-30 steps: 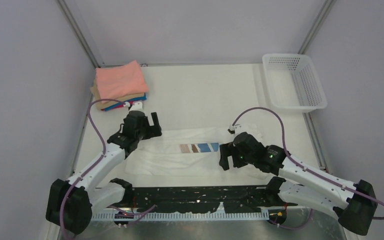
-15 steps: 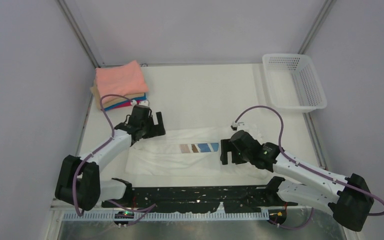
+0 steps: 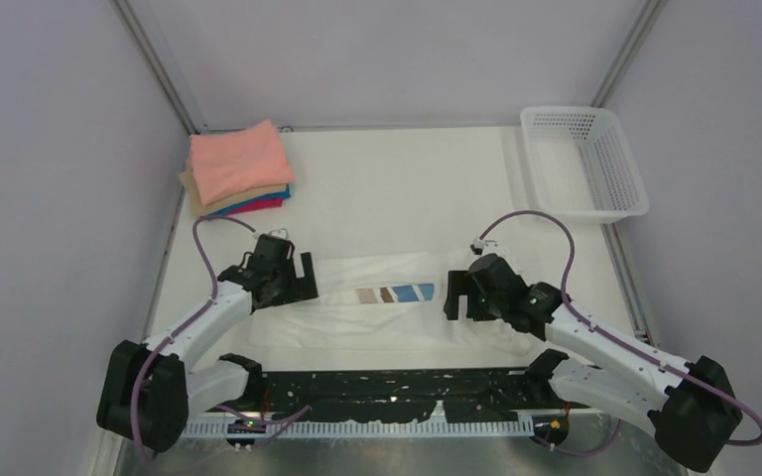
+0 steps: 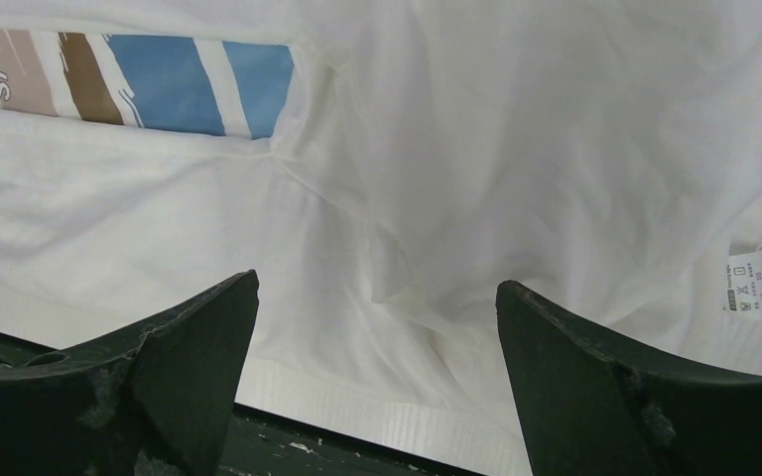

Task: Fold and stack the t-shirts
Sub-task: Rotate the tshirt 90 degrees

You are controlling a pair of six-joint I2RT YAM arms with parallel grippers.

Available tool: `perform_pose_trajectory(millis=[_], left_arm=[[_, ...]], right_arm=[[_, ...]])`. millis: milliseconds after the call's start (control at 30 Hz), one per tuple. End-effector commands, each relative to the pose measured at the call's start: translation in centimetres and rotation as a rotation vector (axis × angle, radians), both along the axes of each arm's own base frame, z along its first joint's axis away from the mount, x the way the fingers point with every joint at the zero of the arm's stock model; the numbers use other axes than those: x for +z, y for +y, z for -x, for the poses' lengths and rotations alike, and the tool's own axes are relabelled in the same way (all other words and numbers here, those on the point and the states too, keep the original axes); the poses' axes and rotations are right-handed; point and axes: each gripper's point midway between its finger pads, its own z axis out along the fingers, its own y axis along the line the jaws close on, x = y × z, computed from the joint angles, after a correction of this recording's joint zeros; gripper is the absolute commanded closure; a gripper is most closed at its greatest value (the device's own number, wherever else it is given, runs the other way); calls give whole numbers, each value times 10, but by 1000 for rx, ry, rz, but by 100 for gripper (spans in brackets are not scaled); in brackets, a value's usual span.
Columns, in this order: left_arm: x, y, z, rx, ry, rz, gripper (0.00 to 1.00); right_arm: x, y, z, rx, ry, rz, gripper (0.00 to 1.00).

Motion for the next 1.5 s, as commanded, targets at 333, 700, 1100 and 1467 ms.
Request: perform_pose_trajectory(millis=[333, 700, 1100, 1467], left_arm=[[-10, -4, 19, 18, 56, 48, 0], [-4, -47, 22, -46, 44, 218, 0], [10, -80, 33, 83, -71, 371, 0], [3, -134, 65, 99, -111, 495, 0]], right_arm=[[-36, -23, -5, -370, 120, -125, 5], [-36, -20, -140, -459, 74, -177, 5], [-25, 57, -321, -291, 64, -255, 5], [8, 176, -379, -72, 32, -418, 5]])
